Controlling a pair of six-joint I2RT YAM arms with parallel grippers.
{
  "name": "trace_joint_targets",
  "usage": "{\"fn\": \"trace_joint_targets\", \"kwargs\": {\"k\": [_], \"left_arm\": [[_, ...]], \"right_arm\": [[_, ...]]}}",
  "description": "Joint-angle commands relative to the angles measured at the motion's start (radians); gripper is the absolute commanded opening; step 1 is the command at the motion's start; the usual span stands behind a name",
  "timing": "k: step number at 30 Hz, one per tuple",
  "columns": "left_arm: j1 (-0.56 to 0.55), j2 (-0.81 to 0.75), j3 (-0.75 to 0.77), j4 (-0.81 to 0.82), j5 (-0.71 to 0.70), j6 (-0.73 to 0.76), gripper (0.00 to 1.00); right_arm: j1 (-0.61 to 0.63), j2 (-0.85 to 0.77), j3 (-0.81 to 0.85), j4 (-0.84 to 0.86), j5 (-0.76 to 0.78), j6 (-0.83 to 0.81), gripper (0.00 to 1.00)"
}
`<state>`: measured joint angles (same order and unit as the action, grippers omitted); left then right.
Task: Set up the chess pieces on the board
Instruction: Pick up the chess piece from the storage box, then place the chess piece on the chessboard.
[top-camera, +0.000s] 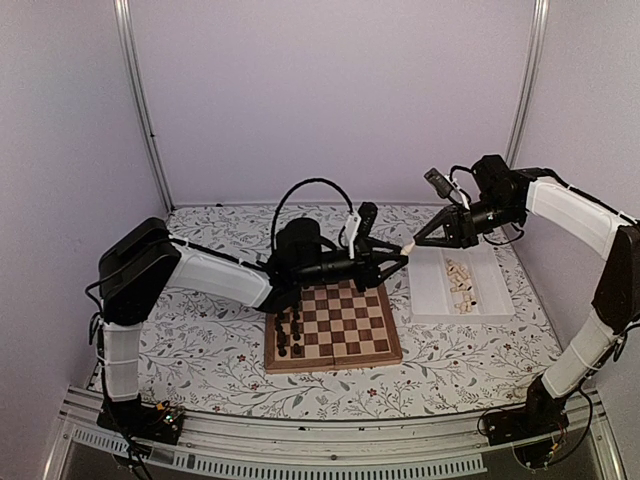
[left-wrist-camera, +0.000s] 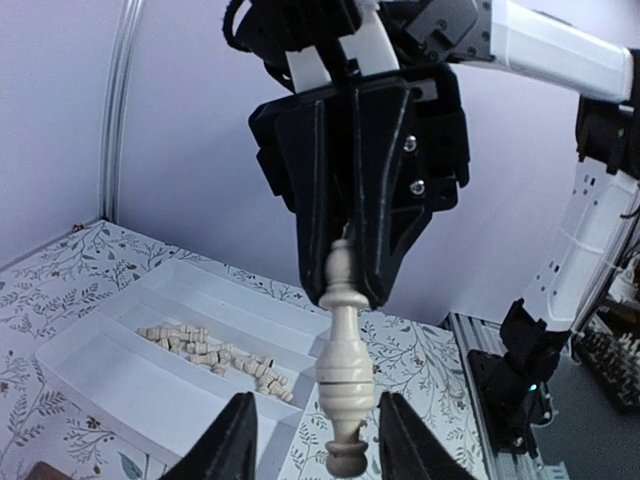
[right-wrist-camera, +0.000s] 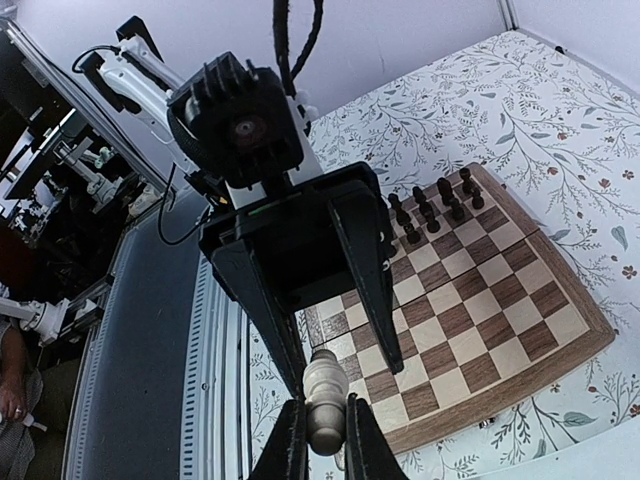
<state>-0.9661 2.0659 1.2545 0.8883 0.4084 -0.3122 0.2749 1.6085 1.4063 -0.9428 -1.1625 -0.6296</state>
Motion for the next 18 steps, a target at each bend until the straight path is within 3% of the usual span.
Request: {"fn": "trace_joint_targets", "kwargs": {"k": [1,7,9,11,13,18], "left_arm": [[-0.011,0.019,0.028,-0.022,0.019,-0.007,0.32],[-0.004,-0.016,0.013,-0.084,0.021,-0.009,0.02],[0.007,-0.059,0.005,-0.168,-0.004,-0.015,0.0],[0.029,-0.113,0.021,-0.394,-0.095,-0.042,0.0],[0.068,-0.177,0.008,-0.522,-0.113,-0.059,0.0],[0.183,-0.357,-0.105,-0.658,-0.179,-0.023,0.0]], "right_arm": [[0.007,-0.028,-0.008,0.007,0.005,-0.023,0.06],[0.008,-0.016,0.01,0.05,0.069,0.006,0.06],[0.007,-0.012,0.024,0.094,0.146,0.042,0.05],[0.01,-0.013,0.025,0.158,0.262,0.093,0.05],[0.024,-0.015,0.014,0.209,0.375,0.12,0.05],[0.075,0.032,0.01,0.258,0.501,0.105,0.04]]}}
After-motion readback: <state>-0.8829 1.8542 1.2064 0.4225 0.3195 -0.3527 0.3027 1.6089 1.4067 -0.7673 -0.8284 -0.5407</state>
